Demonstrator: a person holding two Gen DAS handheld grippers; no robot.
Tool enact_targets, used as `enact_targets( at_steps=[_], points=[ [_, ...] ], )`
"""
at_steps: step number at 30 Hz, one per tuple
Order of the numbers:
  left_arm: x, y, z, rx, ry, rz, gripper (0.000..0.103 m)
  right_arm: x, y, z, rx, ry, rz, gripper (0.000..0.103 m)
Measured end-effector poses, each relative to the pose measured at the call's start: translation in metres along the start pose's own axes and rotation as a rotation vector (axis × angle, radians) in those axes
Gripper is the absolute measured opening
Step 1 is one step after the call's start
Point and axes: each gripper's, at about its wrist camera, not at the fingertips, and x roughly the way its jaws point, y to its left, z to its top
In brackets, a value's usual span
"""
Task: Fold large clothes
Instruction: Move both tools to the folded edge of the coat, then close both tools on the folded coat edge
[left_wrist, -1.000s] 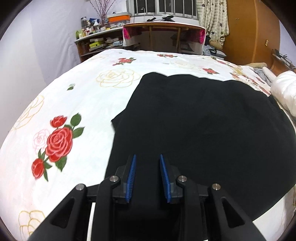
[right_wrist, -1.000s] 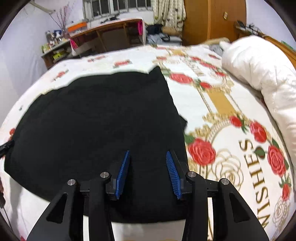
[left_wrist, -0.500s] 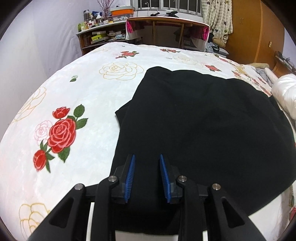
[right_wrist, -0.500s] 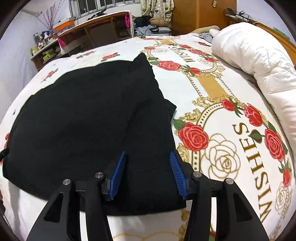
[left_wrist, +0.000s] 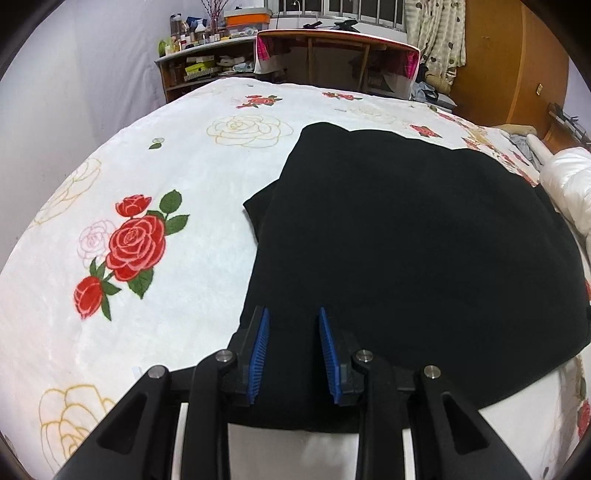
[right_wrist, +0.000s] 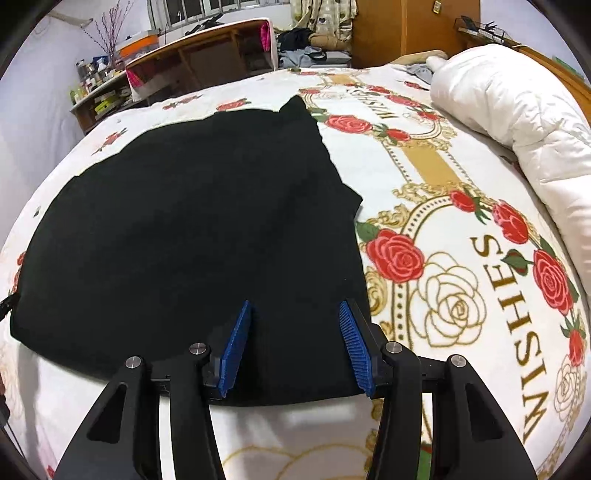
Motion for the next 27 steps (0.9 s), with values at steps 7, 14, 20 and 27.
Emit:
enact_targets(
  at_steps=[7,14,20,27],
  points=[
    [-0.023,-0.014,-0.007,0.032,-0.025,-0.056,0.030,-0.023,0.006,-0.005,0.004,-0.035,0.057,0.051],
    [-0.032,-0.029,0.001,0.078,-0.042,-0.064,0.039,-0.029,0.015,0.000,-0.032,-0.044,0.104,0.061],
    [-0.034,-0.037,0.010,0.103,-0.066,-0.077,0.052,-0.029,0.015,0.006,-0.038,-0.049,0.113,0.061],
    [-0.028,-0.035,0.015,0.113,-0.064,-0.069,0.056,-0.024,0.008,0.012,-0.026,-0.050,0.120,0.062]
  ],
)
